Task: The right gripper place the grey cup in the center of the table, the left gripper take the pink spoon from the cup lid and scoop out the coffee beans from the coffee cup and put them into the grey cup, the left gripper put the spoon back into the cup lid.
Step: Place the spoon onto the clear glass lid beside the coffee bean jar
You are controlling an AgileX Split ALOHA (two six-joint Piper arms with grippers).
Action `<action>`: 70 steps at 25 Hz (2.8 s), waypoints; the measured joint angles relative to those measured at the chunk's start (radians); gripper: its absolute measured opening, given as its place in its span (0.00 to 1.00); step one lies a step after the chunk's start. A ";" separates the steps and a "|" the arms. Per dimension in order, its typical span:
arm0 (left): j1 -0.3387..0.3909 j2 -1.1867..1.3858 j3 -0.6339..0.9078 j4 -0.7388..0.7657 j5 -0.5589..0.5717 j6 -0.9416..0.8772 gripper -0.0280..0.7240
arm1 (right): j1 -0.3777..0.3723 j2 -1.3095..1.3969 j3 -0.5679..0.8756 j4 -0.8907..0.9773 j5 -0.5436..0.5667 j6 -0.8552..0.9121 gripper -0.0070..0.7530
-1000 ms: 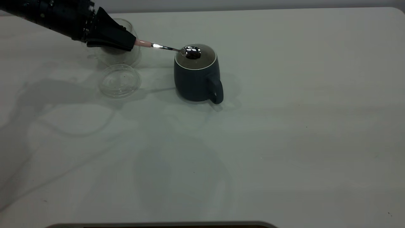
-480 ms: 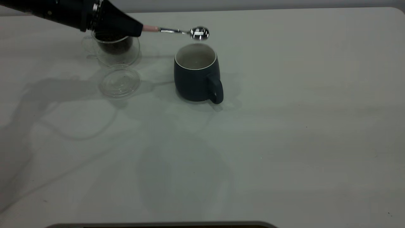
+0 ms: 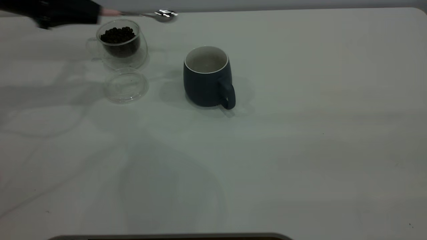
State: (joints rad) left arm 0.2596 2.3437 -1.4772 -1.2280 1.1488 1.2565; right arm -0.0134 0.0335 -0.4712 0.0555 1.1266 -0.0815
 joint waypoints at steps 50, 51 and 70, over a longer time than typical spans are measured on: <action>0.058 0.157 0.056 0.054 -0.234 -0.061 0.21 | 0.000 0.000 0.000 0.000 0.000 0.000 0.78; 0.048 0.157 0.056 0.054 -0.240 -0.061 0.21 | 0.000 0.000 0.000 0.000 0.000 0.000 0.78; 0.018 0.190 0.056 0.045 -0.267 0.001 0.65 | 0.000 0.000 0.000 0.000 0.000 0.000 0.78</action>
State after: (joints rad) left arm 0.2773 2.5334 -1.4214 -1.1827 0.8816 1.2579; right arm -0.0134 0.0335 -0.4712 0.0555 1.1266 -0.0815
